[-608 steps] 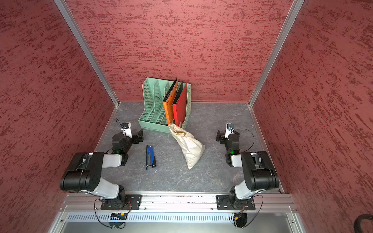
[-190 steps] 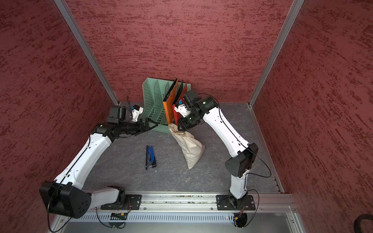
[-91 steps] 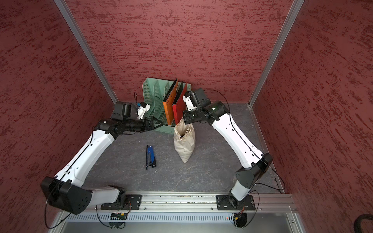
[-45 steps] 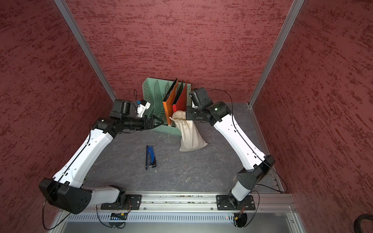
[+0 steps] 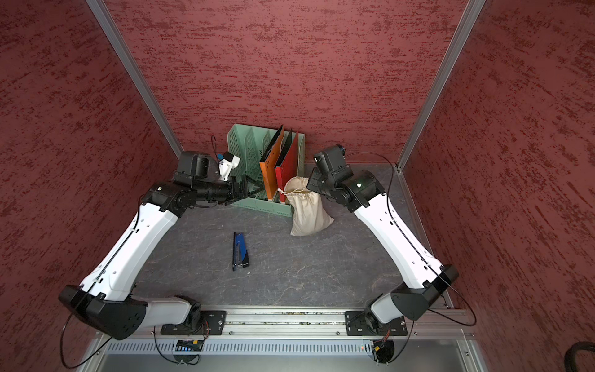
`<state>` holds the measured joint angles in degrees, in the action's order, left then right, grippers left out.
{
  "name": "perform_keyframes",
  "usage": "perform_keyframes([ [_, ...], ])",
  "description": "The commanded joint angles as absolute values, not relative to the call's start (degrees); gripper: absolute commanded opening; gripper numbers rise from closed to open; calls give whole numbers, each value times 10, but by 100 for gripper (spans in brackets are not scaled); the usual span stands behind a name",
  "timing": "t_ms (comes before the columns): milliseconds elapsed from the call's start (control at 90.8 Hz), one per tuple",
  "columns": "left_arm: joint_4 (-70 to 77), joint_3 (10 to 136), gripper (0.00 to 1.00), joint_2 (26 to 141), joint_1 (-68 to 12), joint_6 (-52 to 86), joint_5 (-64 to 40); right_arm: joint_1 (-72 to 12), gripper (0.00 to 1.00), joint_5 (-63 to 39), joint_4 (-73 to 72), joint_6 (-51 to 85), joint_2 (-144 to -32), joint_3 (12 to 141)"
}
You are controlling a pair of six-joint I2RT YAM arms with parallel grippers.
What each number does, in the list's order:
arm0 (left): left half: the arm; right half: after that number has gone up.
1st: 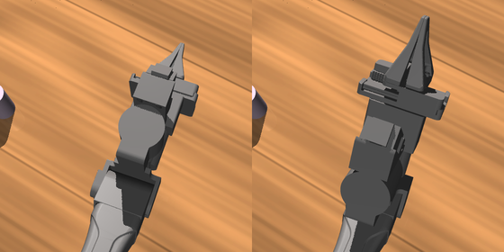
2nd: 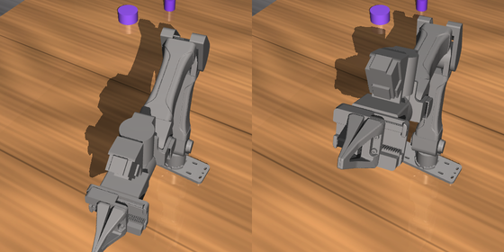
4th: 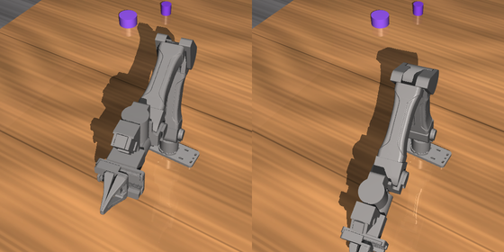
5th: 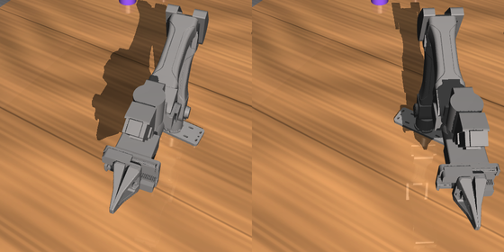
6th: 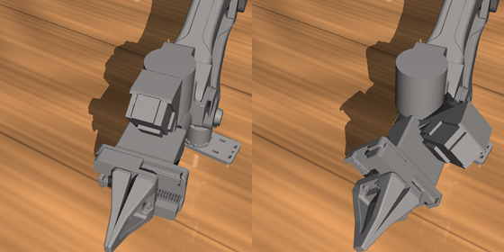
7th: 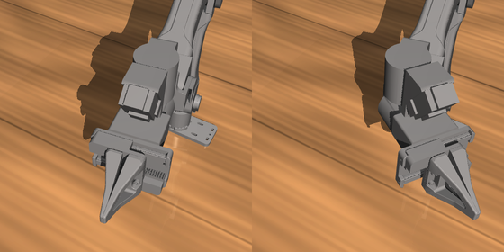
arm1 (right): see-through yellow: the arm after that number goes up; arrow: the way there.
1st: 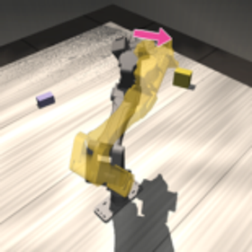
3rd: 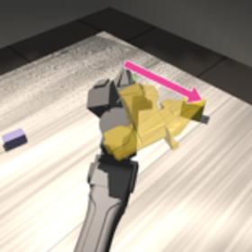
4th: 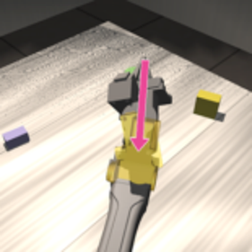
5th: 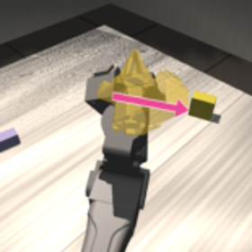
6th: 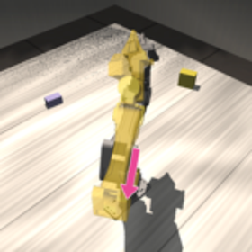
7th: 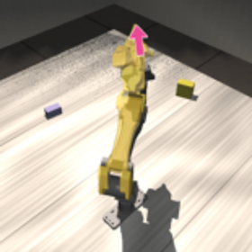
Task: Close the soil bag
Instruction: Place the soil bag at the center of the board.
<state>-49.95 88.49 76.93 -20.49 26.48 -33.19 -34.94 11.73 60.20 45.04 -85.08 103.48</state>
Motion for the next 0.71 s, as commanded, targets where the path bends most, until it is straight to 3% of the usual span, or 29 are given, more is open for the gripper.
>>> perform_keyframes([
  [0,-527,913,100,782,-240,316,-299,-348,0,120,521,484,-813,991],
  [342,-562,922,100,805,-368,422,-198,-348,0,16,422,539,-728,794],
  [694,-536,962,93,859,-393,410,-214,-348,0,0,408,506,-692,771],
])
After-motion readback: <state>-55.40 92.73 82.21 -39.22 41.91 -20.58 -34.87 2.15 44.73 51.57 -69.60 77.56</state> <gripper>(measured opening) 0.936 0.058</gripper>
